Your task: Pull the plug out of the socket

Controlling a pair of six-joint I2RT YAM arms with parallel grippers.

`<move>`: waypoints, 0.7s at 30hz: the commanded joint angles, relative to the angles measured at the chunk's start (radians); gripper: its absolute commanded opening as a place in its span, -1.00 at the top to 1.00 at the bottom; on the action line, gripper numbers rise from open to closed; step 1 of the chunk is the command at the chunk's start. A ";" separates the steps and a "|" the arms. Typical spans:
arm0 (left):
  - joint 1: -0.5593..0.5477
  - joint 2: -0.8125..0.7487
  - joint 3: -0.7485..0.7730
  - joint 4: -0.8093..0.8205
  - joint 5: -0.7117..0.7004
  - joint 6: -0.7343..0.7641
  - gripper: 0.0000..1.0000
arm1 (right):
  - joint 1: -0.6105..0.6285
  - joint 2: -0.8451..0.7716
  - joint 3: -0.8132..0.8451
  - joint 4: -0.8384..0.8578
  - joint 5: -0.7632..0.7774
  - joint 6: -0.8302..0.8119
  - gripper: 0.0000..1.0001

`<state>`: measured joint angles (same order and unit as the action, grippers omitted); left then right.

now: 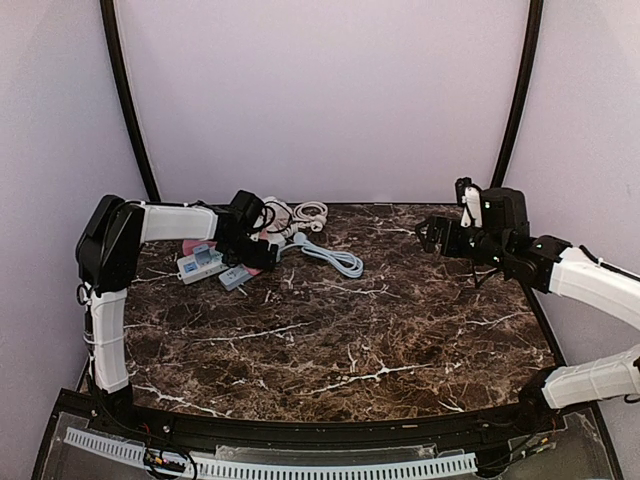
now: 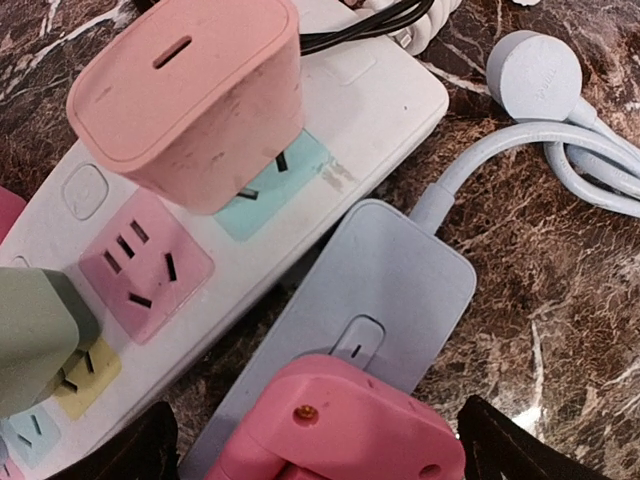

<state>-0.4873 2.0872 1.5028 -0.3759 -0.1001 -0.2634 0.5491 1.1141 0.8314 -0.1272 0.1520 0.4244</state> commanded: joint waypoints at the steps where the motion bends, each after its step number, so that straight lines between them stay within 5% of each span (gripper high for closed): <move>1: -0.010 0.036 0.009 -0.098 -0.011 0.068 -0.95 | -0.004 0.010 -0.005 0.020 -0.014 0.004 -0.97; 7: -0.007 0.066 0.052 -0.114 0.008 0.097 -0.96 | -0.005 0.009 -0.006 0.014 -0.013 0.002 -0.97; 13: -0.017 0.072 0.063 -0.131 0.089 0.060 -0.35 | -0.004 0.013 -0.012 0.018 -0.006 0.004 -0.97; 21: -0.090 0.056 0.090 -0.196 0.114 -0.074 -0.23 | -0.004 0.034 -0.012 0.025 -0.014 0.006 -0.97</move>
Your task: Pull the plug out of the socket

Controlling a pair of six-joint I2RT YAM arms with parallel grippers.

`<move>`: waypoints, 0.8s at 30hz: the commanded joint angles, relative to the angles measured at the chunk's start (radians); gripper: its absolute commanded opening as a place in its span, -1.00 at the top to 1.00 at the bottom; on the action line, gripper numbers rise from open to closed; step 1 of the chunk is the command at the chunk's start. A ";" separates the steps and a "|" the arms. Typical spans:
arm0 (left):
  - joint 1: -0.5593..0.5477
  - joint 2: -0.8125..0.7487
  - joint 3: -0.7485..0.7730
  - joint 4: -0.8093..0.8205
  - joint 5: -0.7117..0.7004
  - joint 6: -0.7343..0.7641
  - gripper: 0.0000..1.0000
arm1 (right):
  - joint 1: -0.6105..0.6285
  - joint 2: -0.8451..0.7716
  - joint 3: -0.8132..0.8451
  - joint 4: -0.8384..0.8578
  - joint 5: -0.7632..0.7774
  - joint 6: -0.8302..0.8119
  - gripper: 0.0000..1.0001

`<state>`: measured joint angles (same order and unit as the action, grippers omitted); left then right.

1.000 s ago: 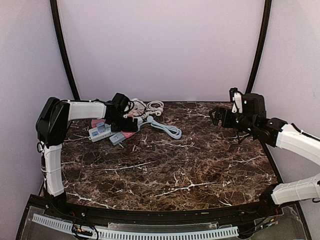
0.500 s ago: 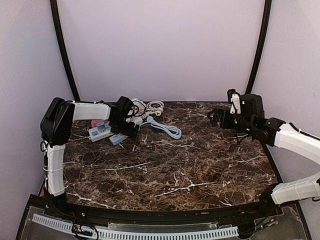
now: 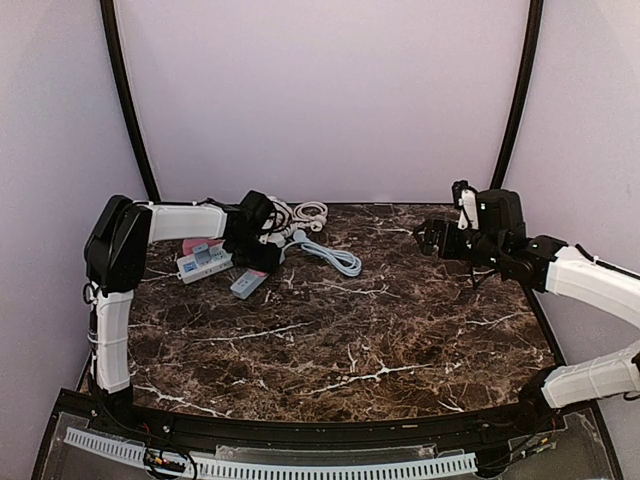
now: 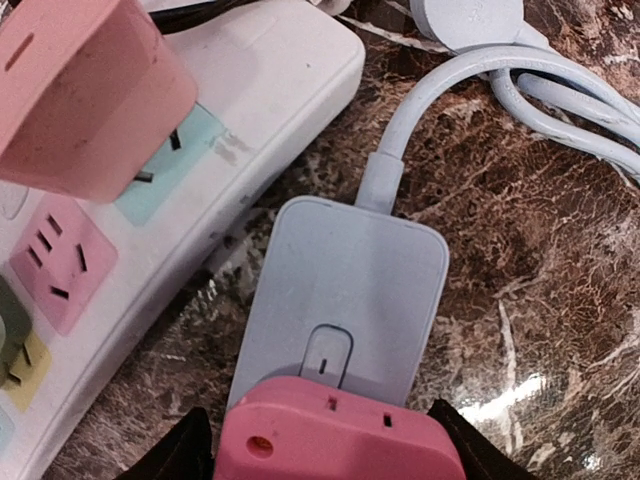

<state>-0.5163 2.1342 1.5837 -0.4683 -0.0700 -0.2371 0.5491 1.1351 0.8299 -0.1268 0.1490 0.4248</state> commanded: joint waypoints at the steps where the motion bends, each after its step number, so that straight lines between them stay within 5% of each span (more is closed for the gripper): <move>1: -0.072 0.006 0.010 -0.107 0.103 -0.114 -0.23 | -0.005 0.016 -0.011 0.024 -0.013 0.005 -0.97; 14: -0.386 0.004 0.062 -0.135 0.043 -0.379 -0.24 | -0.003 0.012 -0.082 0.029 -0.140 0.050 -0.97; 24: -0.455 0.031 0.079 -0.138 0.022 -0.434 -0.79 | 0.013 0.056 -0.158 0.092 -0.300 0.135 -0.96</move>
<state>-0.9749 2.1574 1.6360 -0.5598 -0.0418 -0.6418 0.5552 1.1805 0.6968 -0.0925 -0.0849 0.5129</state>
